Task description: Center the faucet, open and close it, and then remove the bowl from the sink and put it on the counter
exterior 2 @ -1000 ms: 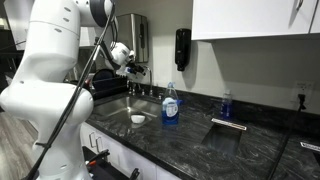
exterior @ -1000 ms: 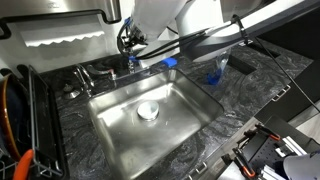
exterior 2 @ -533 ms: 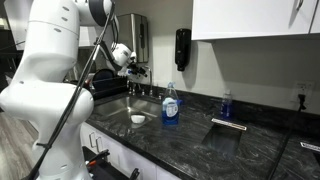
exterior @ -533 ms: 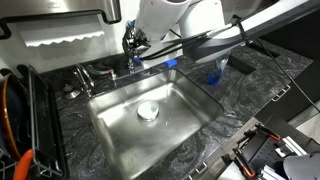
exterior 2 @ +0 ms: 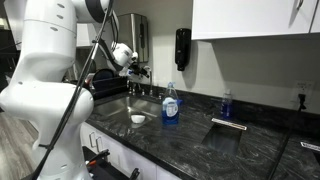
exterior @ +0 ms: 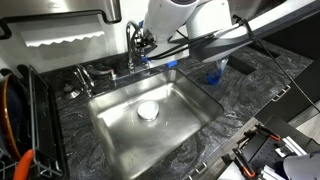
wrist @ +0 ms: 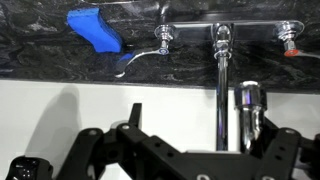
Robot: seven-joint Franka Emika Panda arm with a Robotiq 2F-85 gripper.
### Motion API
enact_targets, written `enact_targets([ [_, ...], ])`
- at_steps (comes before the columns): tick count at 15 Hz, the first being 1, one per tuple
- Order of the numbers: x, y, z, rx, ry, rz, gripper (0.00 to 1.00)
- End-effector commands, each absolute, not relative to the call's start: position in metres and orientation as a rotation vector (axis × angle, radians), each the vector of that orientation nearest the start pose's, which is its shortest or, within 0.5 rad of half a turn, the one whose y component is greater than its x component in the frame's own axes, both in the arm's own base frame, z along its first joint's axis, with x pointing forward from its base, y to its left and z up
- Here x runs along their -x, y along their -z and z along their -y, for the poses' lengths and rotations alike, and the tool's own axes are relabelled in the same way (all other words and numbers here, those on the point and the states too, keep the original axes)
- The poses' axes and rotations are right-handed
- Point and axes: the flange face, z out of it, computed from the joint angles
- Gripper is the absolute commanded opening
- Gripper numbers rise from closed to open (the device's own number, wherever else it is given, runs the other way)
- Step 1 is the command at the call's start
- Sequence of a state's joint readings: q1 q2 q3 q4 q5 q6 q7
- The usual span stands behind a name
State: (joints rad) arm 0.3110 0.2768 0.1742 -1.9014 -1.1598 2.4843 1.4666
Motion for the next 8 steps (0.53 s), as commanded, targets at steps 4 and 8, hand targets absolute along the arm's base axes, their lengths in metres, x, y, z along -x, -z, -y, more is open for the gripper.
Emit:
enact_targets([
  [4,-0.558,-0.384,-0.276,3.048,1.273,-0.219,1.0],
  [8,-0.549,-0.383,-0.286,2.881,1.061,-0.188,1.0],
])
